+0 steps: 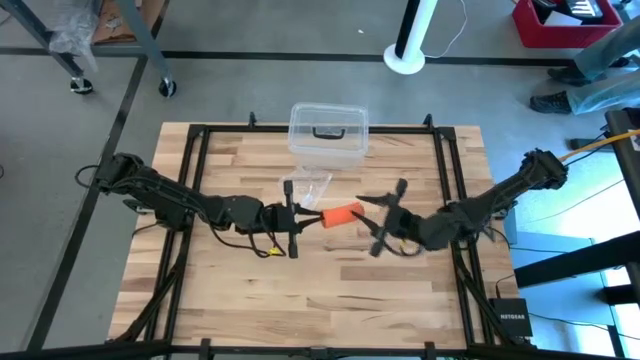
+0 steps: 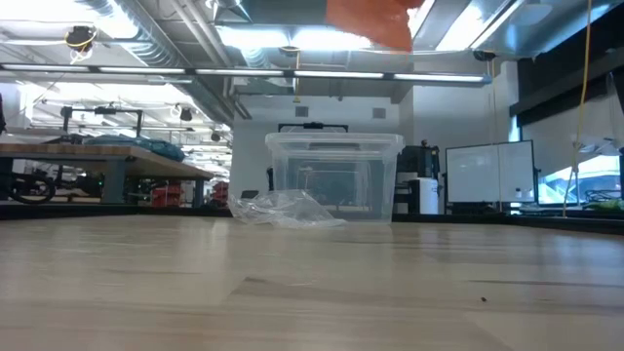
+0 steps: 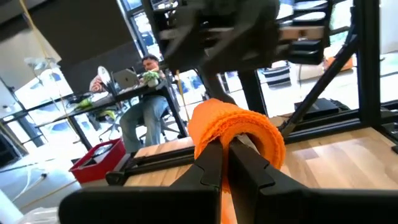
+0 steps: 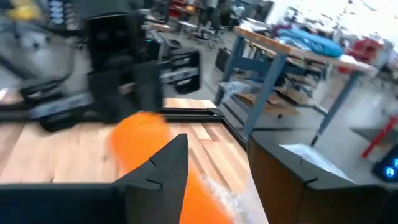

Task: Roll bandage
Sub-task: Roll the orange bandage

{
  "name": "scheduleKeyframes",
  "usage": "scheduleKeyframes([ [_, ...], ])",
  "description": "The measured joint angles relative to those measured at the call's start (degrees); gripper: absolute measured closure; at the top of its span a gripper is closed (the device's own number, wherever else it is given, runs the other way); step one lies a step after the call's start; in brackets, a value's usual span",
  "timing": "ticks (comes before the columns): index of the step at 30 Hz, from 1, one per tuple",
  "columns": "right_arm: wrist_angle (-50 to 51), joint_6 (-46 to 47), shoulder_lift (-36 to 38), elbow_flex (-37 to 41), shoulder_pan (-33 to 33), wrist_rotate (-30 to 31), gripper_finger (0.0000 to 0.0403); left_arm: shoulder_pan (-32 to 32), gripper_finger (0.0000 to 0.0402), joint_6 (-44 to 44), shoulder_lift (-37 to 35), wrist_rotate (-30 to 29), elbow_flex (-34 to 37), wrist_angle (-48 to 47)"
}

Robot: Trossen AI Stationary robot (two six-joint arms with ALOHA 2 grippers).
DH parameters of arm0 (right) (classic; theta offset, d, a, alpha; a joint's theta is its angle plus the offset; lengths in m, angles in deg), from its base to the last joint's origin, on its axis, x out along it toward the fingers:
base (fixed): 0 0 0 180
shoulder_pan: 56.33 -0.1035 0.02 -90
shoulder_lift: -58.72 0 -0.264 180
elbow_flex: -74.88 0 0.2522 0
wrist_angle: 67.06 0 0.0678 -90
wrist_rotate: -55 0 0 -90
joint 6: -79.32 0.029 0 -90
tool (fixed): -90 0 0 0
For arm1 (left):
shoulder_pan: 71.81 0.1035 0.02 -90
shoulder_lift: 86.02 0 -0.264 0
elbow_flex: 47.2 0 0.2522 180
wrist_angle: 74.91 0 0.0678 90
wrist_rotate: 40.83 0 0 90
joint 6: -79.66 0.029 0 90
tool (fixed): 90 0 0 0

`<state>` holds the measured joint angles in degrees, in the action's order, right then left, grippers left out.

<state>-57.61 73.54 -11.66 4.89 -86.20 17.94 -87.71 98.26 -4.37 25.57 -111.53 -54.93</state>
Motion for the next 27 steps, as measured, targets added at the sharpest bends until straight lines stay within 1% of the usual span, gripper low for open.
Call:
scheduleKeyframes([
  [2, 3.54, -0.19, 1.97, 0.00, -2.90, 2.03, 0.0236, -0.58, 0.0398, 1.46, -0.44, -0.15, -0.02, 0.33],
  [3, 5.65, 0.91, 2.92, 0.00, -4.36, 3.23, 0.0236, -0.93, 0.0398, 2.12, -0.60, -0.15, -0.02, 0.36],
  [5, 11.41, 4.14, 4.79, 0.00, -6.84, 3.75, 0.0236, -1.38, 0.0398, 3.17, -0.67, -0.07, -0.07, 0.61],
  [8, 19.76, 12.42, 5.53, 0.39, -8.76, 0.63, 0.0236, -1.79, 0.0398, 4.64, -0.71, -0.05, -0.07, 0.79],
  [10, 22.66, 17.71, 5.35, 2.18, -9.27, -0.57, 0.0236, -1.99, 0.0398, 5.95, -0.76, -0.11, -0.07, 1.33],
  [12, 21.80, 20.43, 5.07, 5.25, -9.13, -0.62, 0.0236, -2.41, 0.0398, 7.15, -0.76, 1.09, -0.07, 1.62],
  [15, 19.62, 22.17, 4.97, 10.41, -9.10, 0.89, 0.0236, -2.65, 0.0398, 8.00, -0.76, 4.35, -0.07, 1.68],
  [17, 17.45, 23.67, 5.16, 13.06, -9.09, 1.85, 0.0236, -2.65, 0.0398, 8.20, -0.76, 4.60, -0.07, 1.35],
  [21, 17.91, 28.92, 5.27, 15.60, -9.20, 1.49, 0.0236, -1.73, 0.0398, 5.74, -0.02, 4.45, -0.07, 1.16],
  [24, 17.37, 29.52, 5.26, 17.43, -9.07, 1.25, 0.0236, -1.25, 0.0398, 1.36, 1.75, 5.27, -0.01, 1.48],
  [26, 14.58, 29.30, 4.68, 19.35, -8.35, 1.80, 0.0236, -1.39, 0.0398, -0.81, 3.67, 6.45, 0.11, 1.84],
  [27, 12.18, 28.46, 4.30, 20.55, -7.84, 1.06, 0.0236, -1.54, 0.0398, -1.78, 4.66, 6.64, 0.13, 1.86],
])
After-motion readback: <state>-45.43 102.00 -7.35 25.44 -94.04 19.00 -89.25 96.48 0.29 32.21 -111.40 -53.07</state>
